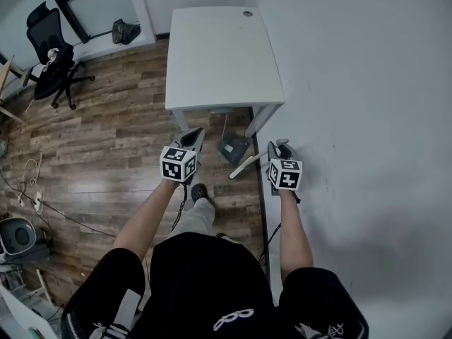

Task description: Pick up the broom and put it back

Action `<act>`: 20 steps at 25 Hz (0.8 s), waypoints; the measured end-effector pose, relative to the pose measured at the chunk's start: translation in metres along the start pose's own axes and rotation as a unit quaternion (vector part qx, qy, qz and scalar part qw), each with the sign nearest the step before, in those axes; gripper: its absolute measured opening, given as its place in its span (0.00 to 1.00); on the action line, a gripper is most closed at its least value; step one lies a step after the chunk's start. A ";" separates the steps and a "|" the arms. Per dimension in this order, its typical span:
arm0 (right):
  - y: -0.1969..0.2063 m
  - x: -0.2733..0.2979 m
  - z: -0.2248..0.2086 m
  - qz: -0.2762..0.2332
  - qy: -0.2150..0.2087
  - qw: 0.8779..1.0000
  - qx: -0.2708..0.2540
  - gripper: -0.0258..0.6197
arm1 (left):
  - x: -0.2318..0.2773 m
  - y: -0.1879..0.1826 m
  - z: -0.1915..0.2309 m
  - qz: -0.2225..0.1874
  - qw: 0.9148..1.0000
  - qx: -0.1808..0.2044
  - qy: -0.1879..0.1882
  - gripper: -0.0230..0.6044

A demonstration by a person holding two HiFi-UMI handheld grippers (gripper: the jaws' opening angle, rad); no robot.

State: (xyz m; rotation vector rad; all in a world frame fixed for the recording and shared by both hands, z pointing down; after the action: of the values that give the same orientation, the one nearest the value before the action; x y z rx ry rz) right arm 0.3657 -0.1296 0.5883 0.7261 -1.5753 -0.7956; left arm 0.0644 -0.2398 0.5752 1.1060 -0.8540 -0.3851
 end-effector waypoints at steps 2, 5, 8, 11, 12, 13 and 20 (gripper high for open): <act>-0.002 0.008 0.000 0.004 0.000 1.000 0.000 0.22 | 0.004 -0.002 0.007 0.002 1.000 0.000 -0.002 0.05; -0.005 0.019 0.002 0.011 -0.001 1.000 0.001 0.22 | 0.007 -0.006 0.020 0.005 1.000 -0.002 -0.004 0.05; -0.007 0.029 0.003 0.016 0.001 1.000 0.004 0.22 | 0.015 -0.008 0.029 0.009 1.000 0.002 -0.003 0.05; -0.009 0.037 -0.001 0.021 0.005 1.000 0.008 0.22 | 0.026 -0.012 0.034 0.010 1.000 0.005 0.002 0.05; -0.009 0.039 -0.001 0.022 0.006 1.000 0.009 0.22 | 0.029 -0.013 0.035 0.010 1.000 0.006 0.005 0.05; -0.009 0.041 -0.001 0.024 0.007 1.000 0.010 0.22 | 0.031 -0.015 0.036 0.010 1.000 0.006 0.008 0.05; -0.015 0.057 -0.012 0.031 0.019 0.999 0.014 0.22 | 0.055 -0.020 0.040 0.013 1.000 0.008 0.027 0.05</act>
State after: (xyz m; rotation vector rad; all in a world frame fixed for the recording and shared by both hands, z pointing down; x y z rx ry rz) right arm 0.3702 -0.1854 0.6100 0.7055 -1.5699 -0.7103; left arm 0.0710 -0.3093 0.5871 1.1140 -0.8234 -0.3256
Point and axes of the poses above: the fingertips, and each gripper's own axes: x forward along the fingers, z to its left, y out of its underside, the point moved 9 cm from there along -x, backward along the fingers, and after that the axes turned 8 degrees about -y, right-handed, at the moved point
